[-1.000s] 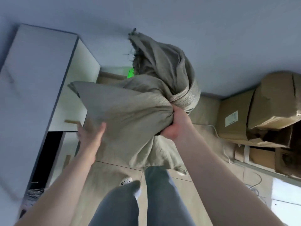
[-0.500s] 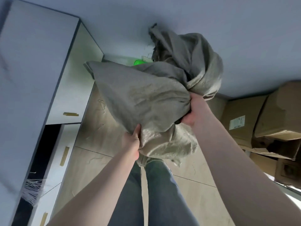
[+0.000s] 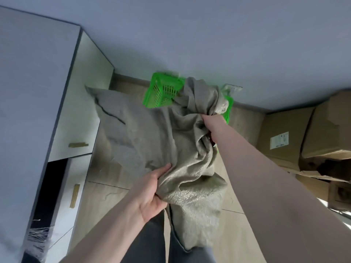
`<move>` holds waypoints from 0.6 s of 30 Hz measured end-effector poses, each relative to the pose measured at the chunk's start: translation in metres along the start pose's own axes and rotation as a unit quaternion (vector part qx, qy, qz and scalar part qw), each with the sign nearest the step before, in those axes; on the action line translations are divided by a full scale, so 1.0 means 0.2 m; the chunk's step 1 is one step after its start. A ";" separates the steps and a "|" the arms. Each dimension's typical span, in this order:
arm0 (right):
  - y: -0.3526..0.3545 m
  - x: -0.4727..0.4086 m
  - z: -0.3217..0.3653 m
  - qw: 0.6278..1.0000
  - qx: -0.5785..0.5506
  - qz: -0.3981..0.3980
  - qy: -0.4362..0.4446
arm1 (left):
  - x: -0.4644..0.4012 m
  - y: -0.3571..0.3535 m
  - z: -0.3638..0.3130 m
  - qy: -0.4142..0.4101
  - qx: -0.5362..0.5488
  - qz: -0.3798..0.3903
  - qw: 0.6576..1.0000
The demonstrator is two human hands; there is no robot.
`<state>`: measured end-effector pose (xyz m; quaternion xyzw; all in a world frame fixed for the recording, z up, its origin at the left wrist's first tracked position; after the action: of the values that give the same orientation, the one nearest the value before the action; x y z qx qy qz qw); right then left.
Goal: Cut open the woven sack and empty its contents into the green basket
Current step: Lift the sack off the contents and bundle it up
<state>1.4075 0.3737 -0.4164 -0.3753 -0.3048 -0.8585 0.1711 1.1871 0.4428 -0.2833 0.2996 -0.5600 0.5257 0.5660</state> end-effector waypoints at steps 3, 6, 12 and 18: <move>0.01 -0.09 -0.06 0.998 0.048 0.040 -0.015 | -0.01 -0.03 -0.02 0.037 0.039 -0.002 0.999; 0.03 -0.06 -0.10 0.998 -0.007 0.034 -0.046 | -0.03 -0.08 -0.05 0.042 0.080 -0.012 0.996; 0.36 0.11 -0.25 0.952 0.257 -0.148 0.074 | -0.17 -0.10 -0.19 0.033 0.128 -0.036 0.991; 0.32 0.49 -0.87 0.970 -0.050 0.016 -0.239 | -0.24 -0.21 -0.29 -0.004 0.217 -0.049 0.975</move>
<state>1.2823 0.2052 -0.4097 -0.5824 -0.2875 -0.7553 0.0876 1.2527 0.4722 -0.3296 0.4446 -0.4194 0.6050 0.5103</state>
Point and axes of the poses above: each hand's wrist, its own x-axis away from the middle knuckle, its own y-axis out of the back of the hand, z = x × y, the point moved 4 cm from there along -x, towards the middle knuckle, and after that the axes turned 9 degrees about y, right-handed, at the moved point
